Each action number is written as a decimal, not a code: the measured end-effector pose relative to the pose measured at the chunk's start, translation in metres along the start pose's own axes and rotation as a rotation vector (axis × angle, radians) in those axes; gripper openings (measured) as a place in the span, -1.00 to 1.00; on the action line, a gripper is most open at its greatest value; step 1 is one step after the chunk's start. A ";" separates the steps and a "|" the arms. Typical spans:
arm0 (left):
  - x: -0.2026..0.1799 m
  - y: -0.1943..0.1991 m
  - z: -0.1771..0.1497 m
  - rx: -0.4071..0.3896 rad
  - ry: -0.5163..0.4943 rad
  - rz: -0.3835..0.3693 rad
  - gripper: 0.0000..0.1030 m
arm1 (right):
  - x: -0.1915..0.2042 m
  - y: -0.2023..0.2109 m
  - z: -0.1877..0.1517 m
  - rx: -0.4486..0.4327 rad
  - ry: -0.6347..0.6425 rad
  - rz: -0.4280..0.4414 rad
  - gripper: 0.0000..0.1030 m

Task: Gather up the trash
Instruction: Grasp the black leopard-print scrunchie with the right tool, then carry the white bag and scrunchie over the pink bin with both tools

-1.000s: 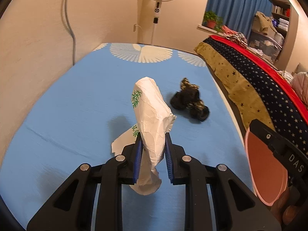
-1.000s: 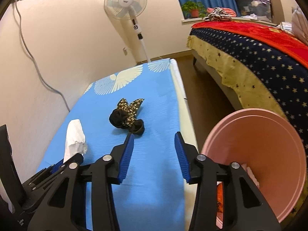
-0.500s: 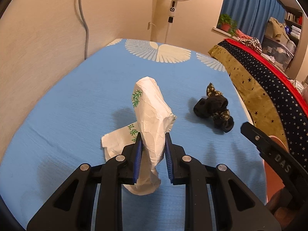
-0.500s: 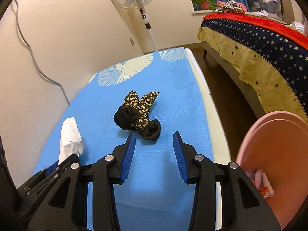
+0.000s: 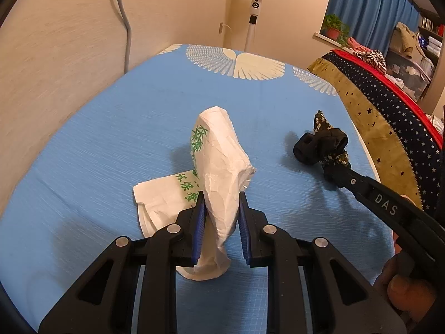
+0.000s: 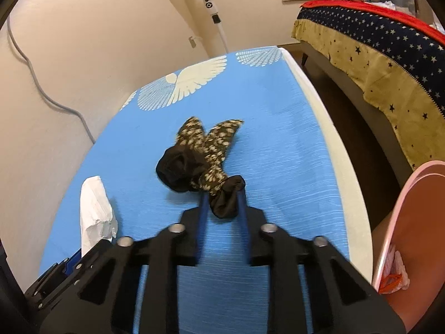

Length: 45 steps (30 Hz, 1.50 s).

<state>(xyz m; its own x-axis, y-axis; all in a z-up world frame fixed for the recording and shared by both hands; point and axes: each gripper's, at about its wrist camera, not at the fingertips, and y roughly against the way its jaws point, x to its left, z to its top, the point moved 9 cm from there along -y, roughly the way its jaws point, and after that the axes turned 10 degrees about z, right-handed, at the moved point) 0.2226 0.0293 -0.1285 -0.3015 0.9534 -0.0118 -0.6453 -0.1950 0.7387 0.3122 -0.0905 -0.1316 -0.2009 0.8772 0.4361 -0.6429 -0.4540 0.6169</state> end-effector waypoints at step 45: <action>-0.010 0.114 -0.015 -0.155 -0.068 -0.120 -0.57 | 0.033 0.177 -0.021 -0.167 0.158 -0.084 -0.94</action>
<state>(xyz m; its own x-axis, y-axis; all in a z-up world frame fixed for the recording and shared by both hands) 0.1415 -0.0057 -0.0542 -0.1709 0.9843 -0.0442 -0.7759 -0.1068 0.6217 0.1765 -0.1383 -0.0216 -0.2460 0.9304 0.2717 -0.7732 -0.3574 0.5239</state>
